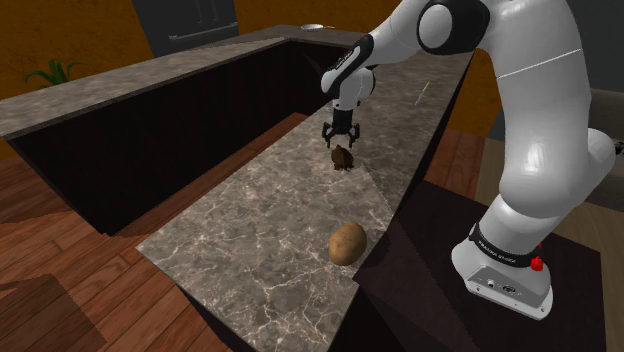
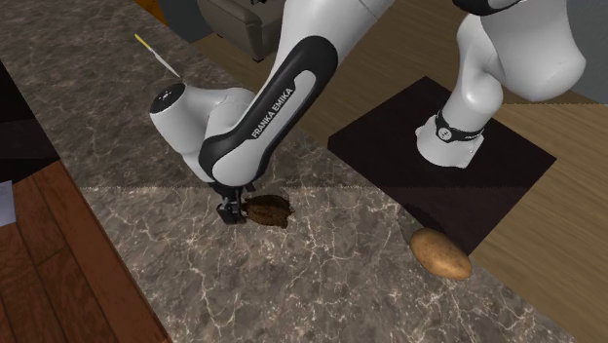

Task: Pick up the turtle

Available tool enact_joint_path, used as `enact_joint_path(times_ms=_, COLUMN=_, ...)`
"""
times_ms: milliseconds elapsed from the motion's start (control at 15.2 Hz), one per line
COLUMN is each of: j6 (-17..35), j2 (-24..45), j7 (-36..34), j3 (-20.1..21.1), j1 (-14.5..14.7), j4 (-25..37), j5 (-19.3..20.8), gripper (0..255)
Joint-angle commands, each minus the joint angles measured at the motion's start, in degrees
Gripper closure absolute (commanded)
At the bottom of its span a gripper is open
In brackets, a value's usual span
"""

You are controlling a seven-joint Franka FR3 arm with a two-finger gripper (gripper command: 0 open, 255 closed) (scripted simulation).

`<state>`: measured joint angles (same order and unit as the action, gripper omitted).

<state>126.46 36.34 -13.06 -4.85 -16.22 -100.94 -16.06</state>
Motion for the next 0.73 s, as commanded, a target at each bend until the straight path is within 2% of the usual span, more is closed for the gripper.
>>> enact_joint_path(times_ms=0, j6=1.0, j2=1.0, j7=0.3, j3=0.1, j1=-0.1, j4=-0.1, j5=-0.2, gripper=0)
enact_joint_path(times_ms=132, j6=1.3, j2=1.3, j7=0.4, j3=0.2, j1=-0.1, j4=0.0, j5=-0.3, gripper=0)
enact_joint_path(times_ms=198, j6=1.4, j2=1.4, j7=0.4, j3=0.2, j1=-0.1, j4=0.0, j5=-0.3, gripper=255)
enact_joint_path(times_ms=660, j6=1.6, j2=1.3, j7=0.4, j3=0.2, j1=0.0, j4=-0.3, j5=-0.3, gripper=255)
